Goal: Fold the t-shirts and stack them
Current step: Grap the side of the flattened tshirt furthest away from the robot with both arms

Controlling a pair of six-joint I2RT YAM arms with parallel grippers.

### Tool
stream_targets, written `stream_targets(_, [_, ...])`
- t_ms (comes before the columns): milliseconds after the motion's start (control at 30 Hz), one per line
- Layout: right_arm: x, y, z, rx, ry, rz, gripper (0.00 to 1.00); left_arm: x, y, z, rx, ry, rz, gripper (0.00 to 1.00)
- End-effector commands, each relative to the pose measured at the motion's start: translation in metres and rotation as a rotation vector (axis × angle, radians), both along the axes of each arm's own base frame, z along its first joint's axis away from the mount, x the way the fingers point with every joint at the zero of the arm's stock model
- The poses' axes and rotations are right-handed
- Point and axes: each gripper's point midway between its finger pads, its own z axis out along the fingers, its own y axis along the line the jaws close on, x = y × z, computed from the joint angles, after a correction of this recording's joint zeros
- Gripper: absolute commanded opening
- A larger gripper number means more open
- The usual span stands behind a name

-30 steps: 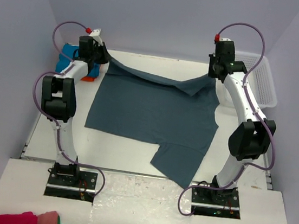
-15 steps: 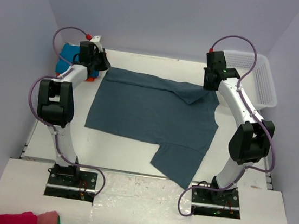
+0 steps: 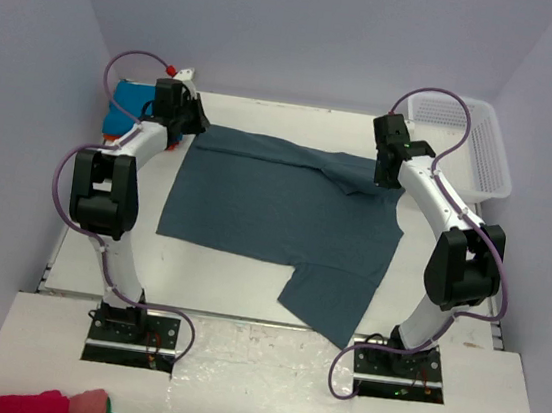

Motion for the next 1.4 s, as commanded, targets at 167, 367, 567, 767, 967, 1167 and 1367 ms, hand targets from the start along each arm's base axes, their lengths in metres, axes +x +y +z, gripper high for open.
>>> stream_targets(167, [-0.001,-0.009,0.01,-0.01,-0.059,-0.073,0.0,-0.016,0.003,-0.011,0.136,0.054,0.104,0.19])
stream_targets(367, [0.001,-0.002,0.017,0.023,-0.087,-0.042,0.0,-0.019,0.013,-0.041,0.214,0.109,0.165,0.41])
stream_targets(567, [0.001,0.0,0.014,0.03,-0.086,-0.025,0.0,-0.016,0.033,-0.062,0.29,0.165,0.244,0.42])
stream_targets(767, [0.002,0.001,0.016,0.037,-0.094,-0.02,0.0,-0.007,0.028,-0.087,0.29,0.227,0.221,0.4])
stream_targets(967, [0.001,0.001,0.018,0.038,-0.096,-0.013,0.0,-0.001,0.036,-0.088,0.286,0.213,0.233,0.4])
stream_targets(1167, [0.001,0.002,0.014,0.037,-0.086,-0.01,0.0,0.005,0.044,-0.081,0.269,0.199,0.243,0.4])
stream_targets(1367, [0.001,0.004,0.015,0.042,-0.086,-0.003,0.0,0.008,0.042,-0.074,0.251,0.179,0.234,0.4])
